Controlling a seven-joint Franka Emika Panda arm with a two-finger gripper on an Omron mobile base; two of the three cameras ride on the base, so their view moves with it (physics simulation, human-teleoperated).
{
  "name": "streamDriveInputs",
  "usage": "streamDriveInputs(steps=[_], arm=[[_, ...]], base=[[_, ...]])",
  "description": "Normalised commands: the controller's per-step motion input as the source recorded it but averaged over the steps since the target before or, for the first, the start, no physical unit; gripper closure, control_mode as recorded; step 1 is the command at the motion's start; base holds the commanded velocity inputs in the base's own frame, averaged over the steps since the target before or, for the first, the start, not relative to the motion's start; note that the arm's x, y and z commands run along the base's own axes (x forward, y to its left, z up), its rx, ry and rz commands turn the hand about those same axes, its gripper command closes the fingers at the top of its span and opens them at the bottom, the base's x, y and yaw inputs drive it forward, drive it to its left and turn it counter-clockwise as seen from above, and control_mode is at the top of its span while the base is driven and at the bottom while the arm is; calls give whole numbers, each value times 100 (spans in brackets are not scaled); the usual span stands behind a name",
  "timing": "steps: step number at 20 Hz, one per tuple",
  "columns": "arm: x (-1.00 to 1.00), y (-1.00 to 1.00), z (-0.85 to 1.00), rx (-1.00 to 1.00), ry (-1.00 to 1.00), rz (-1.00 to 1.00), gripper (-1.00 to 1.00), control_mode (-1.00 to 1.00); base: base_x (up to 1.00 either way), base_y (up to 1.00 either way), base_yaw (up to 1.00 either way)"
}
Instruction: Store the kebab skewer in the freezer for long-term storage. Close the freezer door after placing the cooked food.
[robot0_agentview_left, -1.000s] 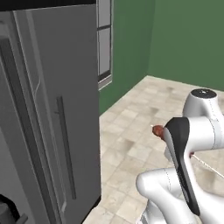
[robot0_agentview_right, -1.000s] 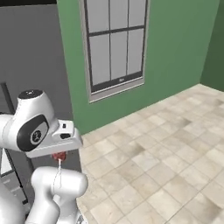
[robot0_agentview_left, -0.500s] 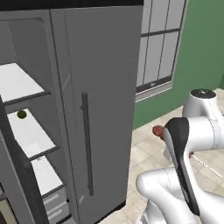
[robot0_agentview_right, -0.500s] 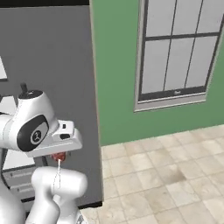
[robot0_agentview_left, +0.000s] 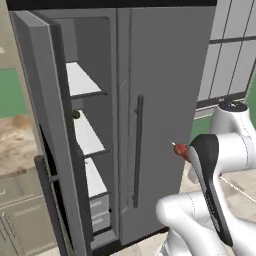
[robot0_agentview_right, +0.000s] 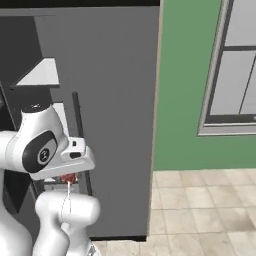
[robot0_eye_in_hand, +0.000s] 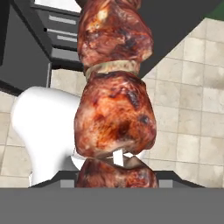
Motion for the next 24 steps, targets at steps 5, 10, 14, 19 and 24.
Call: streamDriveInputs(steps=[5, 10, 14, 19, 24], arm=[[0, 0, 0, 0, 0, 0, 100, 100], [0, 0, 0, 0, 0, 0, 100, 100], [0, 0, 0, 0, 0, 0, 100, 100], [0, 0, 0, 0, 0, 0, 100, 100], [0, 0, 0, 0, 0, 0, 100, 100]], base=[[4, 58, 32], [24, 37, 37], [24, 0, 49], [34, -10, 52], [41, -11, 56]])
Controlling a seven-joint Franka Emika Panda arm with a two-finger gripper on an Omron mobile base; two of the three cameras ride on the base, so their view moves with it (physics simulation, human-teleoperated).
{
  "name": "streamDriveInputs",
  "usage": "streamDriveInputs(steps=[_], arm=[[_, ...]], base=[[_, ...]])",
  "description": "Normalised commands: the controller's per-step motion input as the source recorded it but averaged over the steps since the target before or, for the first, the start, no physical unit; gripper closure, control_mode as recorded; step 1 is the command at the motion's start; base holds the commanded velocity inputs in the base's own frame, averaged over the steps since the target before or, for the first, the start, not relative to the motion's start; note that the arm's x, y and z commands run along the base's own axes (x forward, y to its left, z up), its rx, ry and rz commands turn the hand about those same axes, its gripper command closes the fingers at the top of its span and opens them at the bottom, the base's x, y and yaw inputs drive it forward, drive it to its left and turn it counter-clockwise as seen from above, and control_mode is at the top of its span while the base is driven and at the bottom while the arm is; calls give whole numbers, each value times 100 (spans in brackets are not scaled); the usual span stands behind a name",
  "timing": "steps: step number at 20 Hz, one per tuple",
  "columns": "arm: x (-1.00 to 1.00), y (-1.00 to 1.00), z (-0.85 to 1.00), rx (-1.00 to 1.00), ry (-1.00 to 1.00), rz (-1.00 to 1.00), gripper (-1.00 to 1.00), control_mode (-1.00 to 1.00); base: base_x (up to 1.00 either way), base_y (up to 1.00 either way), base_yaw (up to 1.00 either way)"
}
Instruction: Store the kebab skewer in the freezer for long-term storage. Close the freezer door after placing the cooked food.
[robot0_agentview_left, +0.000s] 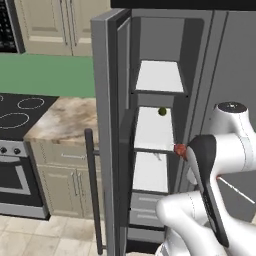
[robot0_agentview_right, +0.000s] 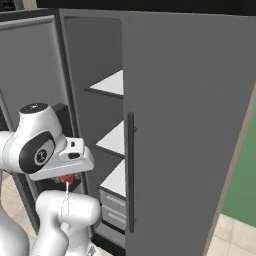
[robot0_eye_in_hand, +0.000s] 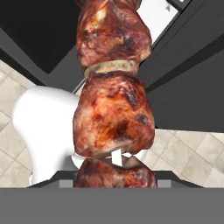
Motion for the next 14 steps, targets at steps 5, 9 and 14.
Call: streamDriveInputs(steps=[5, 9, 14], arm=[[0, 0, 0, 0, 0, 0, 100, 100], [0, 0, 0, 0, 0, 0, 100, 100], [0, 0, 0, 0, 0, 0, 100, 100]], base=[[28, -12, 33], [15, 0, 3], [34, 6, -11]])
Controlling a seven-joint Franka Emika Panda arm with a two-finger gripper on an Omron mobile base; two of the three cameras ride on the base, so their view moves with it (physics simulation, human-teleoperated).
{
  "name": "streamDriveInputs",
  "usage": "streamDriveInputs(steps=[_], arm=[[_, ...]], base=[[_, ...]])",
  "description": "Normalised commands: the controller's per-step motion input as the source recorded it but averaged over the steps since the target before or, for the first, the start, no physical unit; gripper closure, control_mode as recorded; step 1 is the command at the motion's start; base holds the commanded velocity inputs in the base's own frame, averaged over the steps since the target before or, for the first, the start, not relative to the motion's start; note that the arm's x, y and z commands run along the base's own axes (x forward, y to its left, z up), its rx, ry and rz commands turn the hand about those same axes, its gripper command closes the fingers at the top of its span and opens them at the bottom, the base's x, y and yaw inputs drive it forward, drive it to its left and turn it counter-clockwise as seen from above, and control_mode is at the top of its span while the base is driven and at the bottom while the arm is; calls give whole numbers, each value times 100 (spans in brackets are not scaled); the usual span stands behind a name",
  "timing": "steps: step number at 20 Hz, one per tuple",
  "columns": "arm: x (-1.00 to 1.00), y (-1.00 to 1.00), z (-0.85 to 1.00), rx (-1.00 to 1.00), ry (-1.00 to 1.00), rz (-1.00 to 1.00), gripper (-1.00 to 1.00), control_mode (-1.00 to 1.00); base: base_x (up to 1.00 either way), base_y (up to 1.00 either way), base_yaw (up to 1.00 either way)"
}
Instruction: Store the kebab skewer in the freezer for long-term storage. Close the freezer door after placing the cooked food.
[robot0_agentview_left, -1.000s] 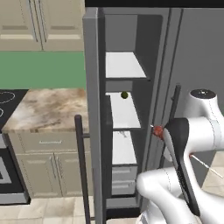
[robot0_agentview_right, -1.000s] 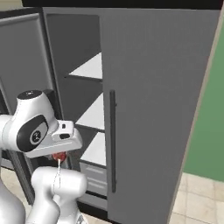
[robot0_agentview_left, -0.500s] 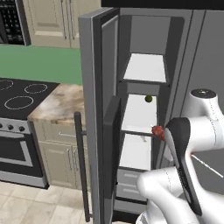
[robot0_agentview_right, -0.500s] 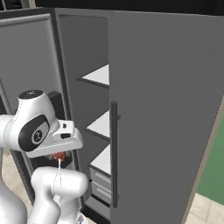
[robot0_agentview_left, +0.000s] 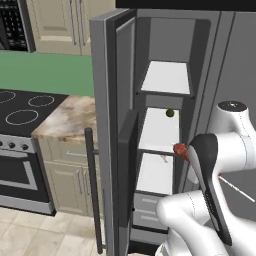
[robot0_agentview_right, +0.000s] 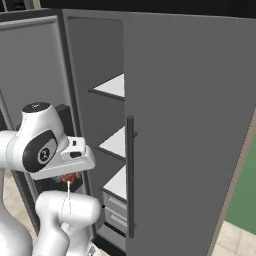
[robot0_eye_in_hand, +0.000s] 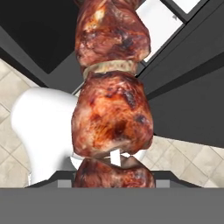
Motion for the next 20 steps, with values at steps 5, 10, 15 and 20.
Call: streamDriveInputs(steps=[5, 10, 15, 20], arm=[[0, 0, 0, 0, 0, 0, 100, 100], [0, 0, 0, 0, 0, 0, 100, 100], [0, 0, 0, 0, 0, 0, 100, 100], [0, 0, 0, 0, 0, 0, 100, 100]], base=[[27, 10, -9], [51, 0, 0], [81, -4, 4], [39, -17, 24]])
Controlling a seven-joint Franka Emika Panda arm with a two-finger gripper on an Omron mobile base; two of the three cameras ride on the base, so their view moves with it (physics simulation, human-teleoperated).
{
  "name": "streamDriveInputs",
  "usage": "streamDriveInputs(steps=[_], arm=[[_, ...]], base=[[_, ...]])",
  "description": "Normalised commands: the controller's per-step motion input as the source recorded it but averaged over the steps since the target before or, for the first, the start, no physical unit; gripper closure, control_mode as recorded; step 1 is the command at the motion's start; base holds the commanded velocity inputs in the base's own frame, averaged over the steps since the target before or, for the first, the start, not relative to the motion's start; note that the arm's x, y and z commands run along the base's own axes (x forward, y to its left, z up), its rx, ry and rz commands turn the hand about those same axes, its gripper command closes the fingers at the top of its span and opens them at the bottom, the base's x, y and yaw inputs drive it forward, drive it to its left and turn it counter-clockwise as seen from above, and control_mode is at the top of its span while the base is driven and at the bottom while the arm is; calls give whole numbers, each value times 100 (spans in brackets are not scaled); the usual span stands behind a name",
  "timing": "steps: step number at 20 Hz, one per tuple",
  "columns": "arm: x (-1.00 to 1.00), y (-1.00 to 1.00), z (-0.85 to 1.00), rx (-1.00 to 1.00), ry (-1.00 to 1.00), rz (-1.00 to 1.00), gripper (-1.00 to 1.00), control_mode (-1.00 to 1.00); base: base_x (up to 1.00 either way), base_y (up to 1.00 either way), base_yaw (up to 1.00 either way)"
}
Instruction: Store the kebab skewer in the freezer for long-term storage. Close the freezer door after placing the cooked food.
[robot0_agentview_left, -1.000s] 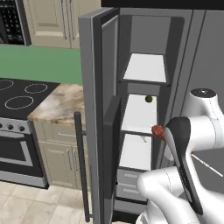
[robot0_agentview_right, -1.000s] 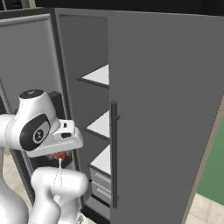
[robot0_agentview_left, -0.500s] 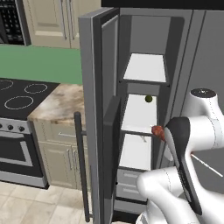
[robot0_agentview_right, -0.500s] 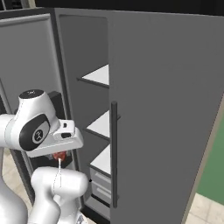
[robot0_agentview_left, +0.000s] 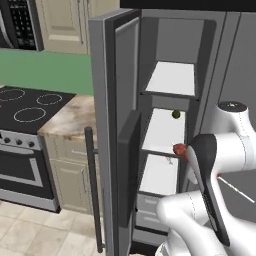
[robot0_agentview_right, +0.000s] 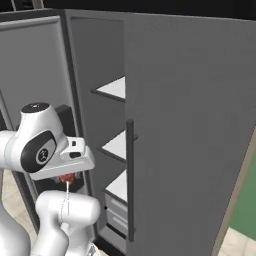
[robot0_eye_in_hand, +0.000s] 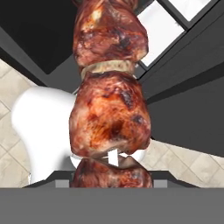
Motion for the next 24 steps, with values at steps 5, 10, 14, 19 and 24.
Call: streamDriveInputs(steps=[5, 10, 14, 19, 24], arm=[[0, 0, 0, 0, 0, 0, 100, 100], [0, 0, 0, 0, 0, 0, 100, 100], [0, 0, 0, 0, 0, 0, 100, 100], [0, 0, 0, 0, 0, 0, 100, 100], [0, 0, 0, 0, 0, 0, 100, 100]], base=[[24, -21, 35], [26, -21, 26], [54, 0, 3], [61, 0, 0], [23, 3, -2]])
